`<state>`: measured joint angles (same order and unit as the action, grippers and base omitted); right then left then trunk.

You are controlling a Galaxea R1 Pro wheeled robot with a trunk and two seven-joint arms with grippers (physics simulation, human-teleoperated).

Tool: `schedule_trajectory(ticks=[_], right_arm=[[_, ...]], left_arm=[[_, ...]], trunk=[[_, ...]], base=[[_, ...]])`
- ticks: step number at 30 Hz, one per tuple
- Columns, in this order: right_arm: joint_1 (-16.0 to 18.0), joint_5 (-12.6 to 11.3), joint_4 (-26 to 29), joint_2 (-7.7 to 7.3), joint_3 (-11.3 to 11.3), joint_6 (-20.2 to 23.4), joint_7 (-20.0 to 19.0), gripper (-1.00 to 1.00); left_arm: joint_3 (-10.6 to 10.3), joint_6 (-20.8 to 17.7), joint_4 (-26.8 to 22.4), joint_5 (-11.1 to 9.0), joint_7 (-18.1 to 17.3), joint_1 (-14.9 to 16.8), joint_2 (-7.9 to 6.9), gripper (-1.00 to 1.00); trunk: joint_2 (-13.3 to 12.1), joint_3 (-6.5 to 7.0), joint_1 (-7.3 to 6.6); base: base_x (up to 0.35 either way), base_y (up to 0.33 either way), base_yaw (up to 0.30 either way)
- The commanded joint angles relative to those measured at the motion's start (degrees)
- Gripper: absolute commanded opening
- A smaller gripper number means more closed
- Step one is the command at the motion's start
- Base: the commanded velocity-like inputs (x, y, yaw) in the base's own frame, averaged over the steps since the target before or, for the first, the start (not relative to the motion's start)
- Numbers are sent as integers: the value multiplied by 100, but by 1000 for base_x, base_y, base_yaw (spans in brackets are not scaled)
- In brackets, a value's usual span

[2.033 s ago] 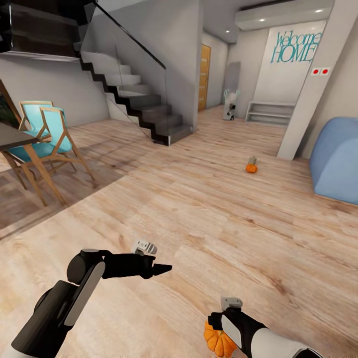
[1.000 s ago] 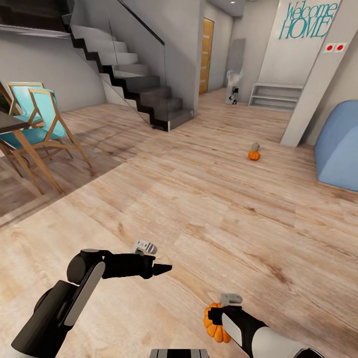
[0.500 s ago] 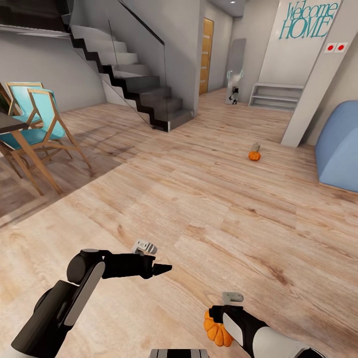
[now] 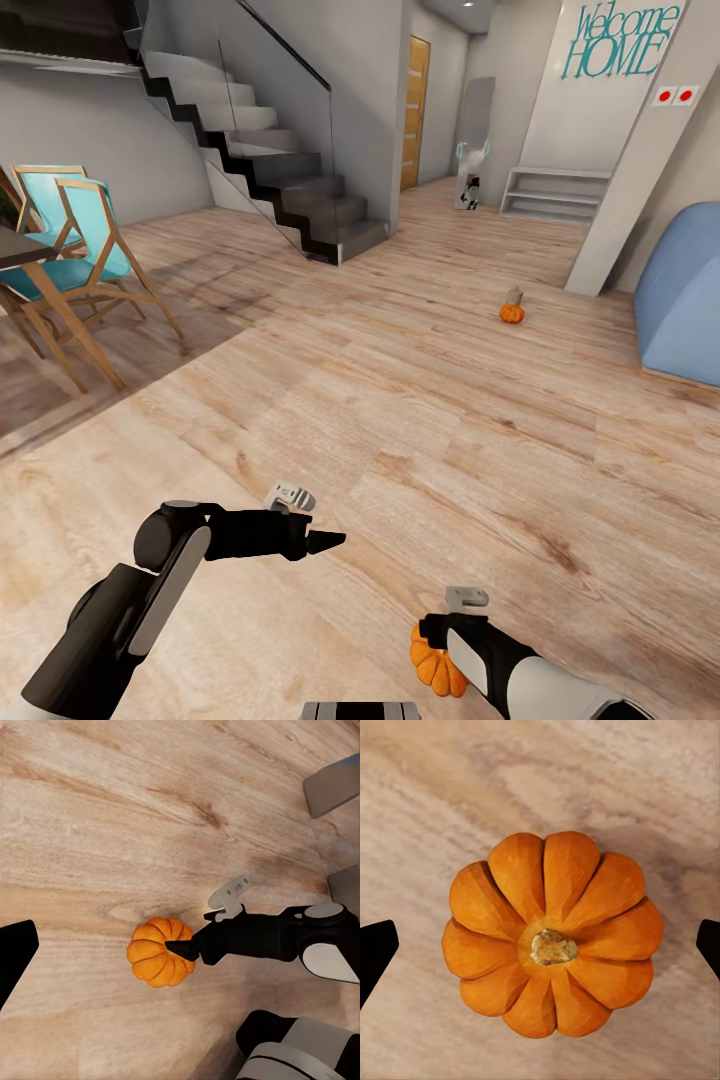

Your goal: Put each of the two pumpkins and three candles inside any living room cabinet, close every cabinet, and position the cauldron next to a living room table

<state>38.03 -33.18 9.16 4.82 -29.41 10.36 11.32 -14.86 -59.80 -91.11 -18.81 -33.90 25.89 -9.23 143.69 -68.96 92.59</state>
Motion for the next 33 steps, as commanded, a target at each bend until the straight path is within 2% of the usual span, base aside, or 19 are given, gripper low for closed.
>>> schedule_trajectory(ticks=[1, 6, 11, 17, 20, 33], right_arm=[[2, -40, 13, -5, -48, 33, 37, 100], [31, -40, 29, -13, -47, 35, 37, 100], [105, -49, 24, -89, -42, 36, 37, 100], [128, -49, 30, -122, -39, 44, 37, 100], [131, -49, 32, -124, -38, 45, 37, 100], [134, -41, 122, 47, -54, 84, 37, 100]], left_arm=[[-2, -20, -3, 18, -26, 4, -4, 100], [-2, -20, -9, 5, -35, 4, -5, 100], [0, -20, -11, -13, -51, 4, -8, 100], [-1, -20, -12, -17, -47, 4, -9, 100], [-6, -20, -12, -17, -47, 4, -9, 100], [-8, -20, -12, -9, -39, 4, -1, 100]], trunk=[[2, -5, -1], [9, -115, 12], [9, -115, 12], [17, -248, 27], [17, -248, 27], [17, -248, 27]], base=[[0, 0, 0], [0, 0, 0], [0, 0, 0], [0, 0, 0], [0, 0, 0], [0, 0, 0]])
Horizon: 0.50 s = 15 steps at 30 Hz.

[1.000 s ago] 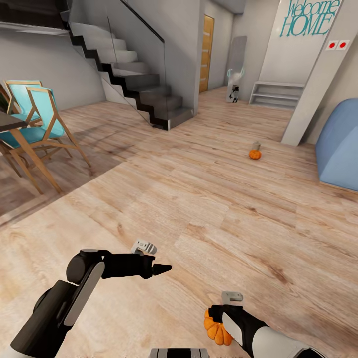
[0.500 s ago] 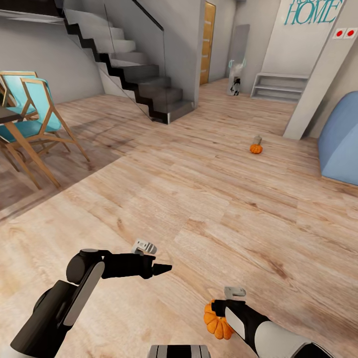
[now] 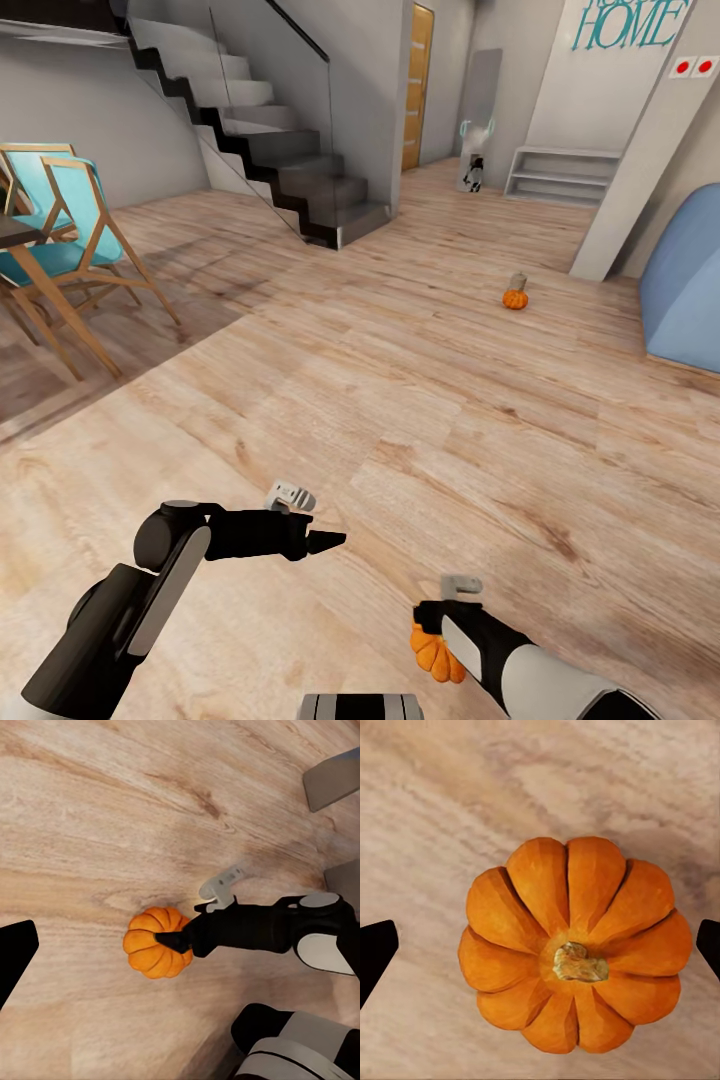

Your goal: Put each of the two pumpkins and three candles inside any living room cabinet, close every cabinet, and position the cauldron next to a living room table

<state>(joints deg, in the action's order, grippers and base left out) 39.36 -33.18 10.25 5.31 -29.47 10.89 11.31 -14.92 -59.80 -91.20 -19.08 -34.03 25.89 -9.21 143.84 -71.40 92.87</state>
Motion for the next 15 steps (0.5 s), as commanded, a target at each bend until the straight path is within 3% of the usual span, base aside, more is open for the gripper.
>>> schedule_trajectory(ticks=[1, 7, 15], right_arm=[[2, -40, 26, 3, -48, 34, 38, 100], [2, -39, 61, -18, -50, 44, 38, 100], [2, -39, 48, -60, -43, 43, 38, 100]], left_arm=[[-2, -20, -3, 18, -25, 4, -2, 100], [-9, 59, -3, 26, -27, 4, -2, 100], [-11, 106, -3, 27, -25, 4, -2, 100]], trunk=[[2, -4, -1], [8, -115, 12], [8, -115, 12]], base=[[0, 0, 0], [0, 0, 0], [0, 0, 0]])
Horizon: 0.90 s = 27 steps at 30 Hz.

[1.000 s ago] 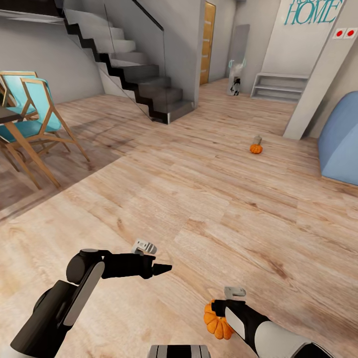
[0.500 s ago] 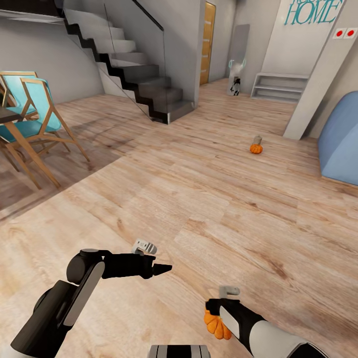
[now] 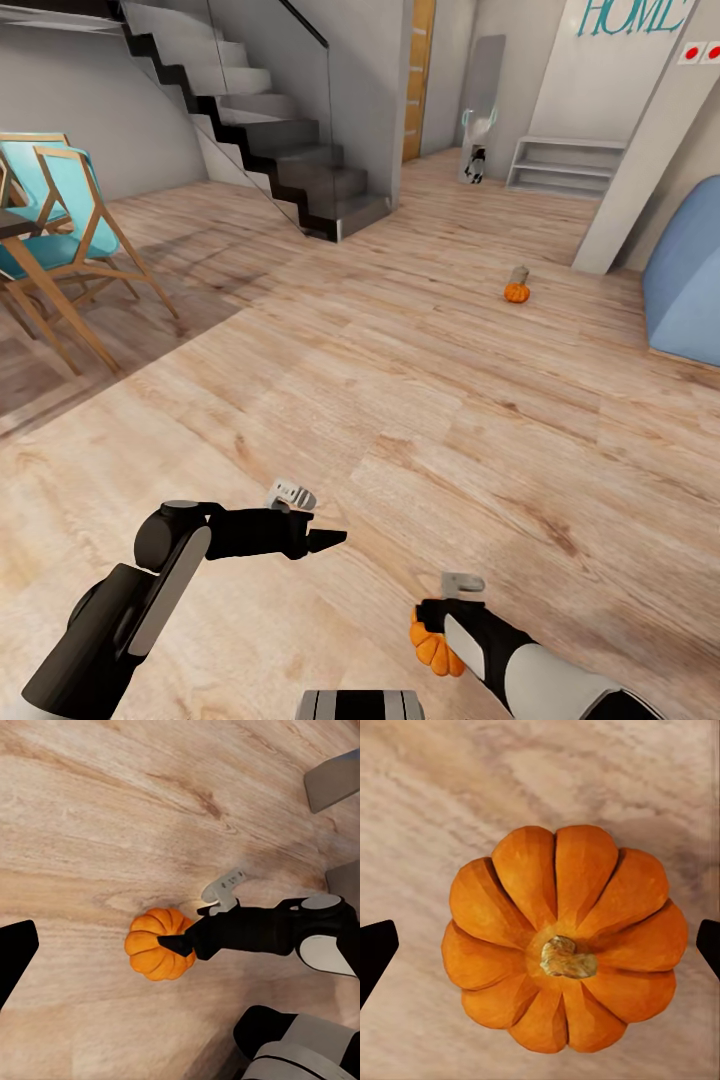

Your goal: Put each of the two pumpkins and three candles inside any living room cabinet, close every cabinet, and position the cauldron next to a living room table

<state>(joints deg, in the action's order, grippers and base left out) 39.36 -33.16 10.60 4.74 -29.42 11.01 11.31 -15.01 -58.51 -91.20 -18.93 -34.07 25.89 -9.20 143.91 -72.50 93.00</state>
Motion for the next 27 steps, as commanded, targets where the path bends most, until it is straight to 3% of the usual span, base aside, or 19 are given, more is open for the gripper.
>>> schedule_trajectory(ticks=[1, 6, 11, 20, 27], right_arm=[[2, -42, 13, -6, -48, 29, 38, 100], [2, -47, 5, -46, -47, 25, 38, 100], [2, -50, 4, -93, -41, 27, 38, 100], [2, -50, 4, -91, -38, 32, 38, 100], [38, -44, 24, -71, -38, 36, 38, 100]], left_arm=[[-2, -22, -3, 12, -21, 4, -3, 100], [-2, -20, -3, 15, -21, 4, -3, 100], [-2, -20, -3, 19, -17, 4, -1, 100], [-2, -20, -3, 28, -12, 4, 6, 100], [-3, -5, -1, 29, -9, 4, 6, 100]], trunk=[[2, -4, -1], [2, -4, -1], [8, -115, 12], [8, -115, 12], [14, -204, 22]], base=[[0, 0, 0], [0, 0, 0], [0, 0, 0], [0, 0, 0], [0, 0, 0]])
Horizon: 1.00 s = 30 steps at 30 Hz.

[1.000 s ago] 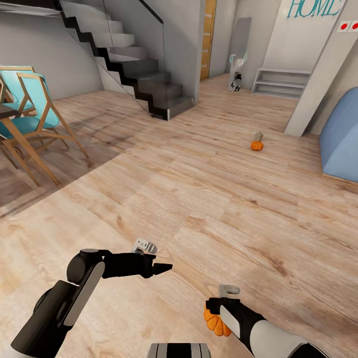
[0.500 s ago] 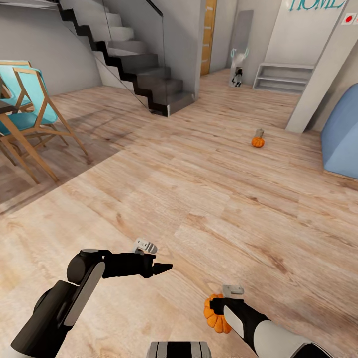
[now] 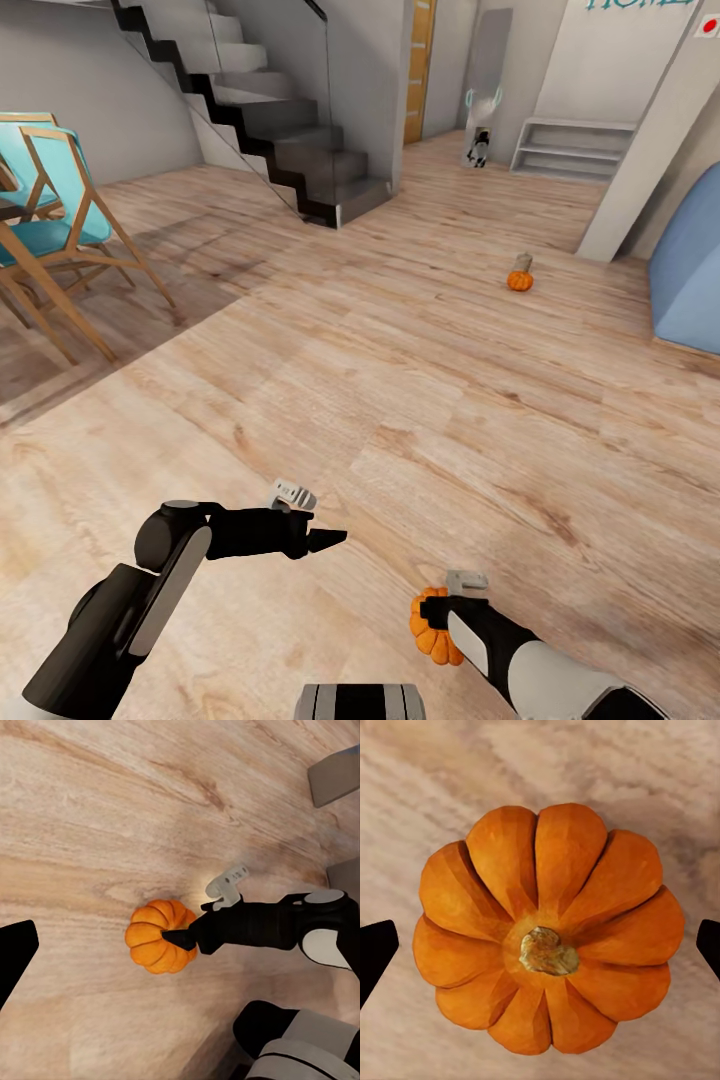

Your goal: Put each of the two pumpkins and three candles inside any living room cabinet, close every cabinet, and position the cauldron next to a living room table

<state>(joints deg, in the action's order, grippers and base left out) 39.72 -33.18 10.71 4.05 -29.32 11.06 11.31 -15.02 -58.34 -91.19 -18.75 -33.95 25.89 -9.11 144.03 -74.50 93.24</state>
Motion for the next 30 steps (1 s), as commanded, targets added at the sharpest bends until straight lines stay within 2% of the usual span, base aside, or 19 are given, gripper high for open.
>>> schedule_trajectory(ticks=[1, 11, 16, 30], right_arm=[[24, -41, 14, 1, -48, 32, 38, 100], [199, -40, 24, 19, -54, 38, 38, 100], [209, -43, 19, 25, -56, 38, 38, 100], [211, -57, -84, -2, -67, 37, 38, 100]], left_arm=[[-2, -20, -3, 11, -21, 4, -3, 100], [0, -11, 0, 12, -24, 4, -3, 100], [-1, -10, -4, 12, -25, 4, -3, 100], [-1, -10, -1, 12, -24, 4, -3, 100]], trunk=[[2, -4, -1], [2, -4, -1], [8, -115, 12], [8, -115, 12]], base=[[0, 0, 0], [0, 0, 0], [0, 0, 0], [0, 0, 0]])
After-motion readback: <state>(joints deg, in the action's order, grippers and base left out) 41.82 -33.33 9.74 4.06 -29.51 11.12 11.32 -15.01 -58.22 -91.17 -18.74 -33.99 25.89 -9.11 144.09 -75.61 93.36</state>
